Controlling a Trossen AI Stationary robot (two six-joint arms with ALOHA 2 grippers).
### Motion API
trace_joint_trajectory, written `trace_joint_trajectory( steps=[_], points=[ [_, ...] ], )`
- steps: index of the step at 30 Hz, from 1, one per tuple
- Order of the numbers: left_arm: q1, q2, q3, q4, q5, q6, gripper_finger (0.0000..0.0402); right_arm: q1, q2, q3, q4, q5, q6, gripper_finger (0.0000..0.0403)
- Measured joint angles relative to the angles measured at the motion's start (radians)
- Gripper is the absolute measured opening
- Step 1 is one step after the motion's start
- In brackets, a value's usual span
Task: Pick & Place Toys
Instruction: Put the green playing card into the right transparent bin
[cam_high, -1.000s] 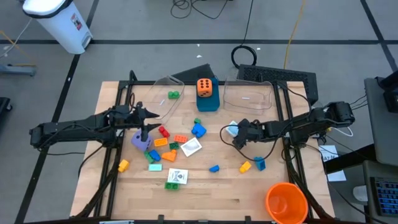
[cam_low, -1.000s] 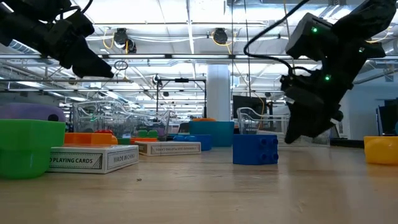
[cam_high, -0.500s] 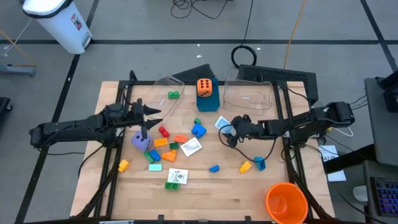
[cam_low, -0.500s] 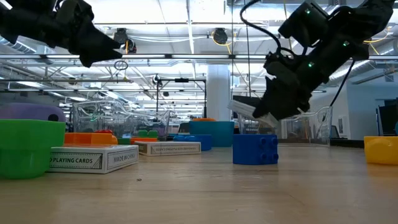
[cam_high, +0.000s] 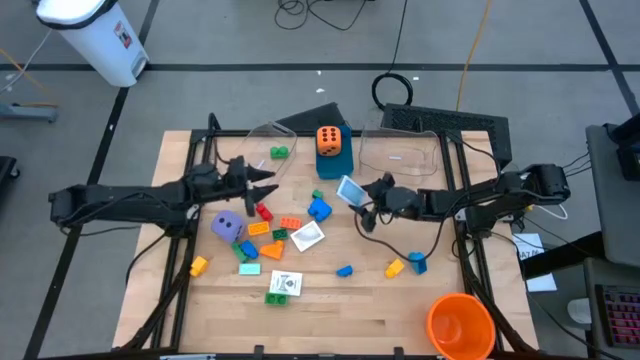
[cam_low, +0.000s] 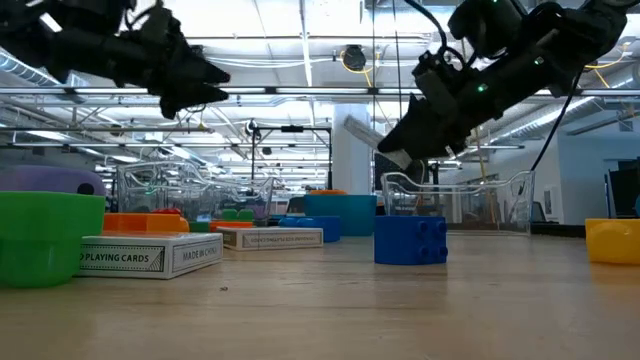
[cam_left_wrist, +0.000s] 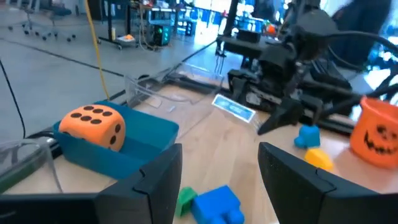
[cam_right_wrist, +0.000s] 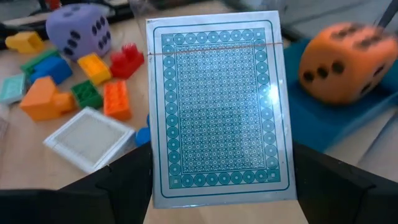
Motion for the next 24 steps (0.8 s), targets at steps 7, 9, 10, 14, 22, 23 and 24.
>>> trace_joint_trajectory(
  steps=[7,9,10,14,22,23,24],
  points=[
    [0.057,0.199,0.189,-0.066,0.092,-0.047,0.0214,0.002,0.0,0.015,0.031,0.034,-0.136,0.0311],
    [0.065,0.262,0.261,-0.1,0.113,-0.047,0.0214,0.003,0.0,0.027,0.028,0.057,-0.178,0.0311],
    [0.069,0.292,0.299,-0.127,0.116,-0.049,0.0214,0.003,0.0,0.032,0.027,0.065,-0.199,0.0311],
    [0.086,0.412,0.44,-0.214,0.131,-0.094,0.0214,0.013,0.0,0.036,0.034,0.147,-0.297,0.0311],
    [0.117,0.612,0.648,-0.312,0.218,-0.232,0.0214,0.036,0.0,0.036,0.043,0.242,-0.409,0.0311],
    [0.117,0.635,0.669,-0.311,0.248,-0.237,0.0214,0.035,0.0,0.036,0.044,0.242,-0.412,0.0311],
    [0.117,0.655,0.69,-0.309,0.273,-0.239,0.0214,0.035,0.0,0.037,0.044,0.243,-0.415,0.0311]
  ],
)
